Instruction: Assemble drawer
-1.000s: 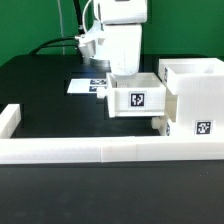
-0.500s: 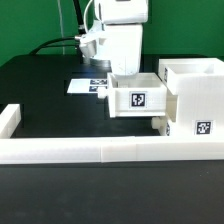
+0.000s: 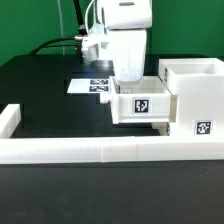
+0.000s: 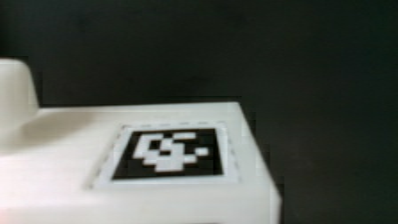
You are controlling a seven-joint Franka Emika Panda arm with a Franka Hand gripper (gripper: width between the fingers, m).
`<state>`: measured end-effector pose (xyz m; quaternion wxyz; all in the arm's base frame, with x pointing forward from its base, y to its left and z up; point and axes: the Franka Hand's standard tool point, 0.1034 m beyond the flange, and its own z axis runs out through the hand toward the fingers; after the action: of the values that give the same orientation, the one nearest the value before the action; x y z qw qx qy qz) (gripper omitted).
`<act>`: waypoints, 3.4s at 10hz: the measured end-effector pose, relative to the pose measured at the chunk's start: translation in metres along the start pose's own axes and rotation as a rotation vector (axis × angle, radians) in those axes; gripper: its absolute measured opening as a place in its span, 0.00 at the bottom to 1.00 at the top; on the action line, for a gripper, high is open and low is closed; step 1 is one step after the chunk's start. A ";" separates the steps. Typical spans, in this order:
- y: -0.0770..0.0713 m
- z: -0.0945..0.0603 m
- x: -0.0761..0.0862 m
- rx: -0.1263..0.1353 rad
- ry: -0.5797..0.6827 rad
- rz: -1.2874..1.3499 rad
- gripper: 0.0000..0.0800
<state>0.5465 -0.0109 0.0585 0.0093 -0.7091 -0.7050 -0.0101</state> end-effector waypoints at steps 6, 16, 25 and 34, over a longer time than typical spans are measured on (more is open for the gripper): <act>0.000 0.002 0.010 0.006 0.003 -0.009 0.05; 0.002 0.002 0.031 0.007 0.011 -0.012 0.05; 0.011 -0.033 0.027 -0.019 -0.013 -0.014 0.79; 0.041 -0.035 -0.050 -0.028 -0.002 -0.116 0.81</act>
Offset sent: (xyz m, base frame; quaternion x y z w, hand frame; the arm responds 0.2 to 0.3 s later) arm 0.0124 0.0115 0.0040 0.0000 -0.0087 -0.0017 1.0000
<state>0.5870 -0.0626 0.0918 -0.0018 -0.6670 -0.7448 -0.0199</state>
